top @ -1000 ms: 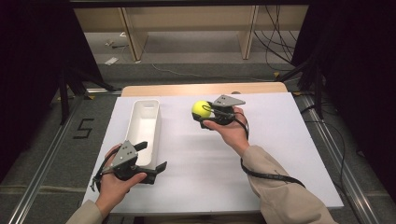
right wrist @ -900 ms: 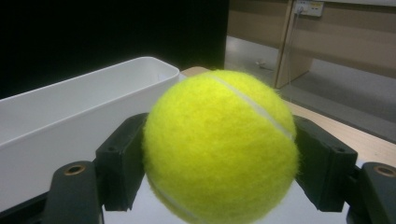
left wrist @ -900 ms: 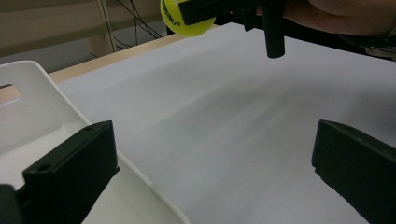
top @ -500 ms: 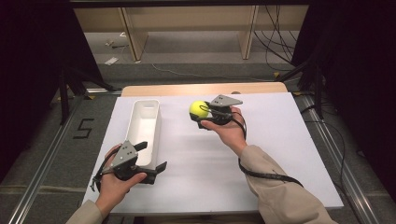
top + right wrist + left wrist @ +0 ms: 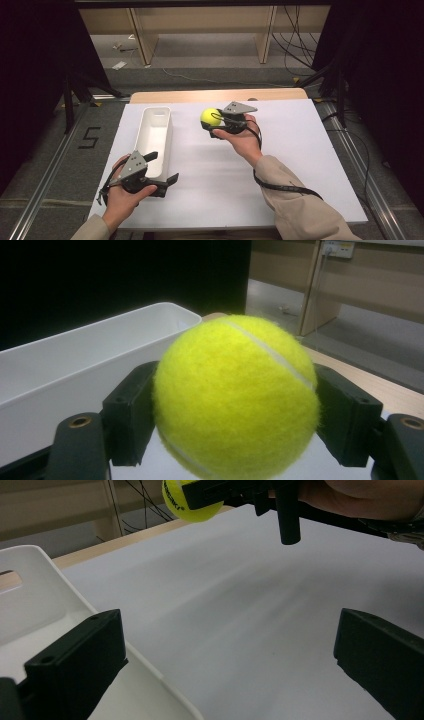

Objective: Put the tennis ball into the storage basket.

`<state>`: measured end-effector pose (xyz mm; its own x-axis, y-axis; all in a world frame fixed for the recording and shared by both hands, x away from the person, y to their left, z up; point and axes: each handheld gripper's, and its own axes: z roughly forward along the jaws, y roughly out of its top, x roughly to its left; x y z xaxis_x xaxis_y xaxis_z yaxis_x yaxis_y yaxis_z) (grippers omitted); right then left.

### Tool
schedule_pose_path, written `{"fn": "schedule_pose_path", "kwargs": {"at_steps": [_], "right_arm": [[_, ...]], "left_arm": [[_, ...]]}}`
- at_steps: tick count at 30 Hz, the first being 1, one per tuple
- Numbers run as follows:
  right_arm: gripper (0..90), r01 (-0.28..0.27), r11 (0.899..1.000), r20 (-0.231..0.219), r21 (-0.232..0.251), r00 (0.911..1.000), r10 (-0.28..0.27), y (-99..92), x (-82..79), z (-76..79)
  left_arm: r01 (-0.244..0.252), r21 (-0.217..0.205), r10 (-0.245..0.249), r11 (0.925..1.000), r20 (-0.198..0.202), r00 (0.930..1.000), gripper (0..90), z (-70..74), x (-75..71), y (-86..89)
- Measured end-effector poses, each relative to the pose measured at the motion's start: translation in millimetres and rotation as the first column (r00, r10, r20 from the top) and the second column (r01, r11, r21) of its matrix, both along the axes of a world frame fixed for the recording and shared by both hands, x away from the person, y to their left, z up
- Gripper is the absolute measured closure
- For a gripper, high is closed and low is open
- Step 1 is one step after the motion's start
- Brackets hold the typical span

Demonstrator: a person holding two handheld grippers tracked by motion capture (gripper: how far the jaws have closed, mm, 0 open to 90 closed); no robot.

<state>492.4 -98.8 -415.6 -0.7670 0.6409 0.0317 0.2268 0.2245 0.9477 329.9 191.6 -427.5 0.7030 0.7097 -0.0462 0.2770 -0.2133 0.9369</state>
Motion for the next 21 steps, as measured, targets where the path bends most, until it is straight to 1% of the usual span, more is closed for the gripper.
{"fn": "schedule_pose_path", "kwargs": {"at_steps": [3, 21], "right_arm": [[27.2, -0.002, 1.0, -0.006, -0.001, 1.0, 0.002, 1.0, -0.5, 0.6], [27.2, -0.011, 1.0, -0.004, 0.0, 0.9999, 0.011, 7.3, 0.2, -0.5]], "left_arm": [[0.001, 0.001, -0.001, 1.0, 0.001, 1.0, 0.0, 0.0, 0.1, 0.1], [0.002, 0.001, -0.002, 1.0, 0.0, 1.0, 0.0, -0.1, 0.2, 0.1]]}}
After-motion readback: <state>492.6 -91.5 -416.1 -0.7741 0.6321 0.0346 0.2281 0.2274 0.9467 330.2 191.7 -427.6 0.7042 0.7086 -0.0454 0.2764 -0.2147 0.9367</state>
